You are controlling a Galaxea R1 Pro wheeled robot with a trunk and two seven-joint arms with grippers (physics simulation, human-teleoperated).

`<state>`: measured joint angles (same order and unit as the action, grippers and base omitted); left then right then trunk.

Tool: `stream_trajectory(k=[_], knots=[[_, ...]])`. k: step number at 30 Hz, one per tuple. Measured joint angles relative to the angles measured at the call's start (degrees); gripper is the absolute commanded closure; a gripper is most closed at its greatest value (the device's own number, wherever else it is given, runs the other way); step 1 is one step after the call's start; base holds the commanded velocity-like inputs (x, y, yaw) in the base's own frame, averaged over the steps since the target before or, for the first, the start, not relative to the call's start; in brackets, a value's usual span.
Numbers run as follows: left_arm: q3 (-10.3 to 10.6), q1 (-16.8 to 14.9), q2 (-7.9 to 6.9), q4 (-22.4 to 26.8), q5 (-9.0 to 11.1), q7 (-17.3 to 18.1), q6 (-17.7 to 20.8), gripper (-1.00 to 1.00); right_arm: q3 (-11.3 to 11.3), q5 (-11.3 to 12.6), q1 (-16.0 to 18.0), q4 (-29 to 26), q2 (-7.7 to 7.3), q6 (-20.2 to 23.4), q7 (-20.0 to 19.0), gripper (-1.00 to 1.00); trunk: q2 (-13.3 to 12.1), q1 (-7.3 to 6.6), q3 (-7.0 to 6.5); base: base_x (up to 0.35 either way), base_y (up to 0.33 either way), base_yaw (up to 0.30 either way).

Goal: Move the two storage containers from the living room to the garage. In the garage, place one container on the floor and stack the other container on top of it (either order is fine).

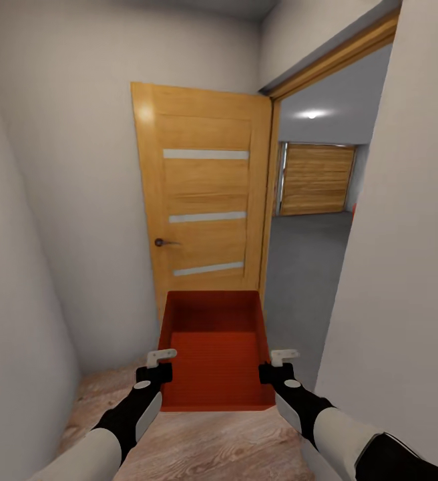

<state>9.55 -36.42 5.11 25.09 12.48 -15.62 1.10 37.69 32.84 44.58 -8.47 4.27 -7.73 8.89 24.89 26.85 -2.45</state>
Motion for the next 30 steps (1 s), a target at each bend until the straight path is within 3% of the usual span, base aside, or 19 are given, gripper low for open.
stream_trajectory(k=[30], knots=[[-0.01,0.00,-0.03,-0.01,-0.02,0.05,0.07,1.00,0.00,-0.01,0.00,-0.01,0.02,0.08,0.03,1.00,0.00,-0.01,0.00,0.217,0.244,-0.288]])
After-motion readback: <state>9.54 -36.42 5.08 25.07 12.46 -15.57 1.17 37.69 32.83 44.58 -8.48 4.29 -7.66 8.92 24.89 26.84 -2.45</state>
